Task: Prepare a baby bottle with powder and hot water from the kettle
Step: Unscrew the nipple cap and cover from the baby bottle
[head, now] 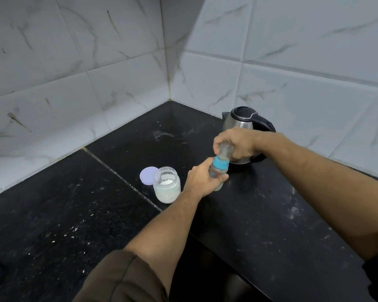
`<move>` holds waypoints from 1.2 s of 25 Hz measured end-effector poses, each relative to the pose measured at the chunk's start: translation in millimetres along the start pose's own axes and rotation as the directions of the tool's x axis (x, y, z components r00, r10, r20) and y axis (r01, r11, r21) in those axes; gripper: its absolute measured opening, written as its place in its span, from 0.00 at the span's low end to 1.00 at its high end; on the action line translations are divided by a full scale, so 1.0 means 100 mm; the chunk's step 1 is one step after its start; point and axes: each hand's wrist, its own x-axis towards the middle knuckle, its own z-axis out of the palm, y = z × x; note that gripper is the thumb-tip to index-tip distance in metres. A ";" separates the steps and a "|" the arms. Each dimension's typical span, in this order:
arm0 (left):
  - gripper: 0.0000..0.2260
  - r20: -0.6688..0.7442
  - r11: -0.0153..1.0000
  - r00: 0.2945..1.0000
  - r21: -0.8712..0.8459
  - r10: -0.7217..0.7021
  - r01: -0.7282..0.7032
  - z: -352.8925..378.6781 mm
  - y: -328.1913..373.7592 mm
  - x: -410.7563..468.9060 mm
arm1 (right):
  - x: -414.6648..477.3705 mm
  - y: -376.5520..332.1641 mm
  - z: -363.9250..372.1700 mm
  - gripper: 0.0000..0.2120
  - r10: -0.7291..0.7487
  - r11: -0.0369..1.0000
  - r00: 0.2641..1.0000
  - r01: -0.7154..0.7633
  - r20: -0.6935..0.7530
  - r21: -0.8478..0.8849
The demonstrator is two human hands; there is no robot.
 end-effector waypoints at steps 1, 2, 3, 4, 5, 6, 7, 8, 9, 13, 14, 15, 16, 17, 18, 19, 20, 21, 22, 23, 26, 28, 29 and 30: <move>0.25 -0.010 1.000 1.000 0.000 -0.008 0.008 0.00 -0.03 -0.02 | -0.01 0.01 -0.04 0.16 0.017 0.999 1.000 -0.016 -0.013 0.044; 0.25 -0.025 1.000 1.000 -0.014 -0.019 0.019 0.01 -0.05 -0.04 | -0.01 0.02 -0.08 0.18 0.046 0.994 0.998 -0.043 -0.033 0.100; 0.25 -0.036 0.999 0.999 -0.036 -0.030 0.029 0.02 -0.07 -0.05 | -0.01 0.04 -0.08 0.20 0.083 0.986 0.994 -0.073 -0.065 0.148; 0.26 -0.043 0.998 0.998 -0.054 -0.039 0.037 0.04 -0.09 -0.06 | -0.01 0.06 -0.06 0.21 0.127 0.978 0.988 -0.109 -0.091 0.177; 0.26 -0.049 0.997 0.998 -0.065 -0.045 0.042 0.06 -0.11 -0.07 | -0.02 0.11 -0.01 0.21 0.173 0.969 0.978 -0.147 -0.119 0.196; 0.27 -0.058 0.996 0.997 -0.070 -0.054 0.050 0.07 -0.12 -0.07 | -0.02 0.17 0.07 0.19 0.233 0.958 0.962 -0.203 -0.139 0.202; 0.27 -0.070 0.996 0.996 -0.070 -0.063 0.058 0.07 -0.13 -0.08 | -0.02 0.25 0.17 0.17 0.293 0.943 0.945 -0.261 -0.145 0.208; 0.27 -0.080 0.995 0.994 -0.070 -0.074 0.068 0.08 -0.15 -0.08 | -0.04 0.31 0.28 0.17 0.353 0.921 0.928 -0.323 -0.117 0.216; 0.27 -0.081 0.994 0.993 -0.072 -0.082 0.077 0.09 -0.16 -0.09 | -0.06 0.36 0.40 0.19 0.397 0.903 0.915 -0.376 -0.069 0.209; 0.27 -0.054 0.993 0.994 -0.071 -0.100 0.096 0.21 -0.25 -0.14 | -0.15 0.42 0.84 0.24 0.461 0.887 0.884 -0.460 0.075 -0.039; 0.27 -0.050 0.992 0.993 -0.072 -0.107 0.103 0.25 -0.28 -0.15 | -0.15 0.43 0.94 0.24 0.471 0.882 0.877 -0.465 0.094 -0.081; 0.27 -0.046 0.991 0.992 -0.072 -0.114 0.110 0.29 -0.30 -0.16 | -0.15 0.46 1.04 0.24 0.479 0.877 0.871 -0.470 0.109 -0.098; 0.28 -0.040 0.991 0.992 -0.071 -0.120 0.117 0.32 -0.31 -0.17 | -0.16 0.48 1.12 0.23 0.488 0.872 0.864 -0.477 0.123 -0.104; 0.28 -0.036 0.990 0.992 -0.070 -0.124 0.121 0.34 -0.32 -0.17 | -0.17 0.52 1.20 0.23 0.495 0.868 0.859 -0.484 0.132 -0.108; 0.28 -0.036 0.989 0.991 -0.073 -0.129 0.126 0.35 -0.32 -0.18 | -0.18 0.55 1.27 0.22 0.501 0.865 0.855 -0.488 0.135 -0.117; 0.28 -0.038 0.989 0.991 -0.077 -0.131 0.128 0.36 -0.33 -0.18 | -0.19 0.58 1.33 0.22 0.504 0.863 0.854 -0.489 0.133 -0.130; 0.28 -0.042 0.988 0.990 -0.079 -0.134 0.130 0.38 -0.33 -0.18 | -0.20 0.60 1.38 0.23 0.509 0.859 0.851 -0.491 0.132 -0.144; 0.28 -0.045 0.988 0.990 -0.077 -0.136 0.132 0.39 -0.33 -0.18 | -0.21 0.60 1.41 0.25 0.511 0.857 0.849 -0.492 0.131 -0.152; 0.28 -0.046 0.988 0.989 -0.073 -0.138 0.134 0.40 -0.33 -0.19 | -0.21 0.60 1.42 0.27 0.514 0.855 0.847 -0.493 0.134 -0.163; 0.28 -0.045 0.988 0.989 -0.070 -0.141 0.137 0.41 -0.33 -0.19 | -0.19 0.60 1.41 0.30 0.514 0.853 0.847 -0.490 0.136 -0.179; 0.29 -0.041 0.987 0.988 -0.070 -0.150 0.147 0.41 -0.33 -0.19 | -0.09 0.56 1.27 0.37 0.473 0.878 0.876 -0.459 0.093 -0.138; 0.29 -0.040 0.985 0.987 -0.070 -0.158 0.155 0.39 -0.32 -0.17 | -0.01 0.46 1.07 0.35 0.376 0.924 0.927 -0.373 -0.015 0.084; 0.29 -0.035 0.984 0.986 -0.073 -0.166 0.163 0.38 -0.31 -0.17 | 0.03 0.37 0.97 0.33 0.324 0.933 0.944 -0.307 -0.063 0.187; 0.28 -0.026 0.983 0.984 -0.071 -0.174 0.172 0.37 -0.29 -0.16 | 0.07 0.27 0.87 0.31 0.279 0.936 0.956 -0.250 -0.092 0.250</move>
